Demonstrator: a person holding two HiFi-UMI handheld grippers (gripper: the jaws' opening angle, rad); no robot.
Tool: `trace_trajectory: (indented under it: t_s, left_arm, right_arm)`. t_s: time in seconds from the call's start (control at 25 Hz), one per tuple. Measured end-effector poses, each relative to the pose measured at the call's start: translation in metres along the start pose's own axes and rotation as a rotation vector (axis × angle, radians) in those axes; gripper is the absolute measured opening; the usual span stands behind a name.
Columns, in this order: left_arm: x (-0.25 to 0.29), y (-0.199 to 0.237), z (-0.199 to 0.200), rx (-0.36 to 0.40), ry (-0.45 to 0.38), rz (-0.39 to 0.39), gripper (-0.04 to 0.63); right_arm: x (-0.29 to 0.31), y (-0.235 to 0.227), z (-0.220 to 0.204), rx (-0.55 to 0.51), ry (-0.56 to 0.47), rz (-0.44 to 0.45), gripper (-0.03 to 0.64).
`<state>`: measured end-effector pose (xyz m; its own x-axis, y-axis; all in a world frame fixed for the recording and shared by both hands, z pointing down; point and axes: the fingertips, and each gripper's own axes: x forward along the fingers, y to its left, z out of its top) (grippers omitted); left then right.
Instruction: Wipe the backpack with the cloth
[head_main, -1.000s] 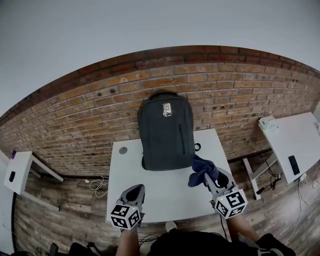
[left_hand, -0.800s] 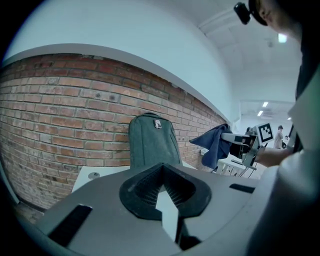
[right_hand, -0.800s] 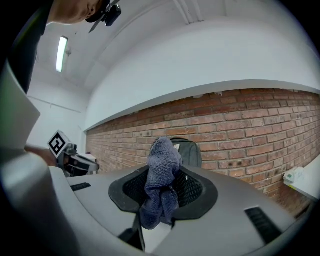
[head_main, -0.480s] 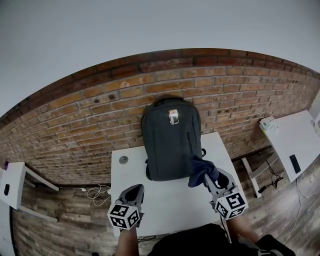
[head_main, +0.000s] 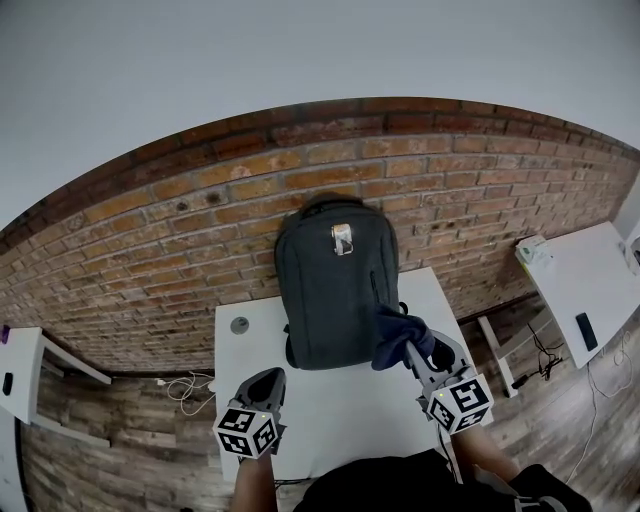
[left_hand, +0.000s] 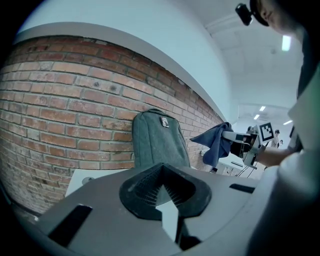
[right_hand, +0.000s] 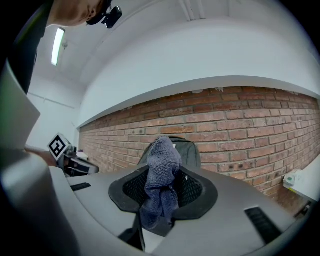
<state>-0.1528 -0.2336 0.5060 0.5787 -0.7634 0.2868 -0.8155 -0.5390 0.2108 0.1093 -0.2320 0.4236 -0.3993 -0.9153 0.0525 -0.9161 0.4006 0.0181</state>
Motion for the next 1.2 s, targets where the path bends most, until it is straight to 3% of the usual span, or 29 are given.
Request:
trace_trajectory:
  t_s: [0.4, 0.8, 1.2]
  left_arm:
    - [0.014, -0.001, 0.019, -0.003, -0.025, 0.066, -0.009]
    - [0.019, -0.005, 0.02, -0.013, -0.028, 0.122, -0.009]
    - [0.022, 0.005, 0.015, -0.028, -0.002, 0.16, -0.009]
  right_arm:
    - [0.05, -0.047, 0.028, -0.06, -0.013, 0.008, 0.115]
    - [0.106, -0.127, 0.05, -0.109, 0.011, -0.061, 0.114]
    - [0.169, -0.153, 0.031, -0.116, 0.112, -0.048, 0.114]
